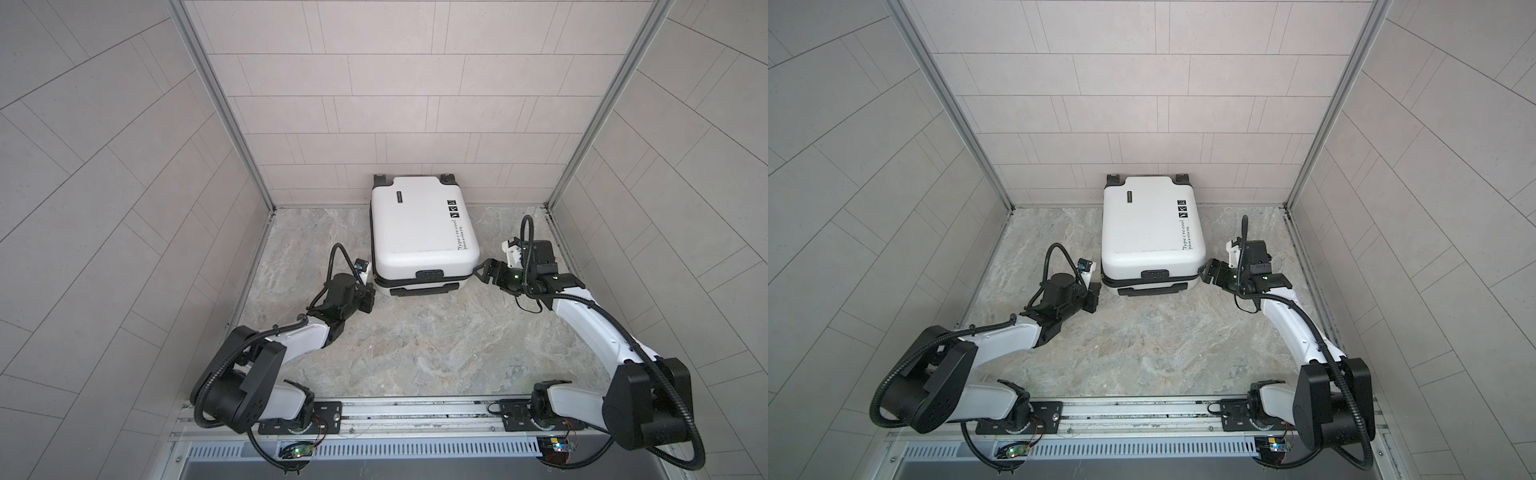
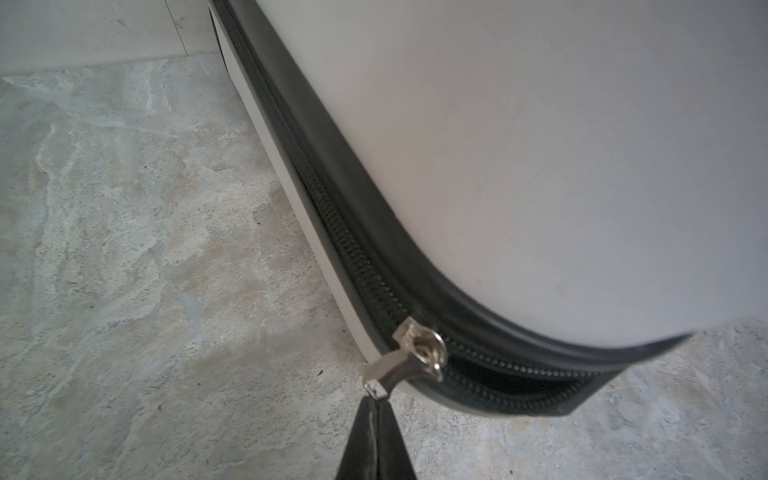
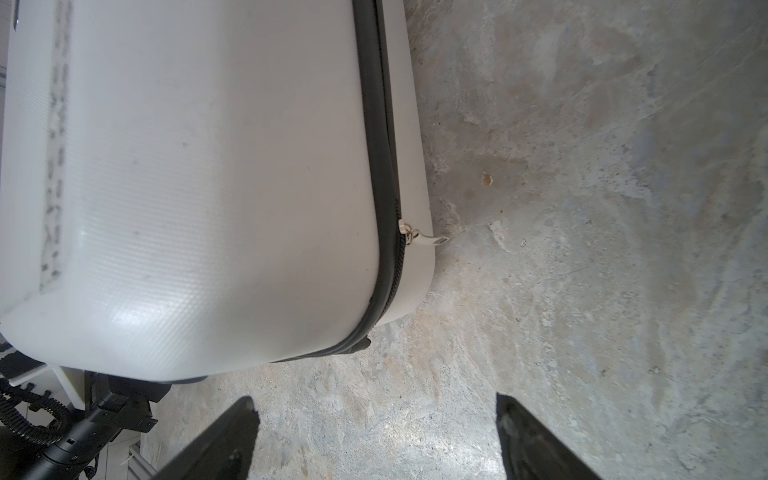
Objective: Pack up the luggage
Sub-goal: 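Pinch the silver zipper pull with the left gripper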
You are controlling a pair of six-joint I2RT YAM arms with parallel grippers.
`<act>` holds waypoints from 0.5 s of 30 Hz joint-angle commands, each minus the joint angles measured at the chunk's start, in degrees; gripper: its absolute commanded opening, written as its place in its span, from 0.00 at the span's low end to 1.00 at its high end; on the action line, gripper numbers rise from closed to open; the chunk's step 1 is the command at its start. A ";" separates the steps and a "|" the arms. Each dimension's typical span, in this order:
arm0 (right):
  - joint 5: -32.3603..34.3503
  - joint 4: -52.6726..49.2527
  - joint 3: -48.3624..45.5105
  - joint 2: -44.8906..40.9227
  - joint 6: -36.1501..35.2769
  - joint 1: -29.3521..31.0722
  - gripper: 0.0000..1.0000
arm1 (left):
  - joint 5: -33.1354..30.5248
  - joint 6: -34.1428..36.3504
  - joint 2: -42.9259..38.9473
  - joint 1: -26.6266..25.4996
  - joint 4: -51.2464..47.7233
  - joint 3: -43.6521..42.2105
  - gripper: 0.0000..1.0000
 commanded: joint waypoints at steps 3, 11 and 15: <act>-0.42 -0.40 1.55 -0.22 -0.08 0.22 0.91 | 2.69 0.40 -0.90 -0.58 1.29 1.34 0.00; -0.37 0.28 1.08 -0.13 -0.08 0.20 0.91 | 5.54 -3.42 -3.78 -0.67 -2.66 1.93 0.00; -0.91 0.56 1.29 0.58 -0.04 0.21 0.91 | 6.15 -4.90 -4.76 -0.67 -2.32 0.90 0.00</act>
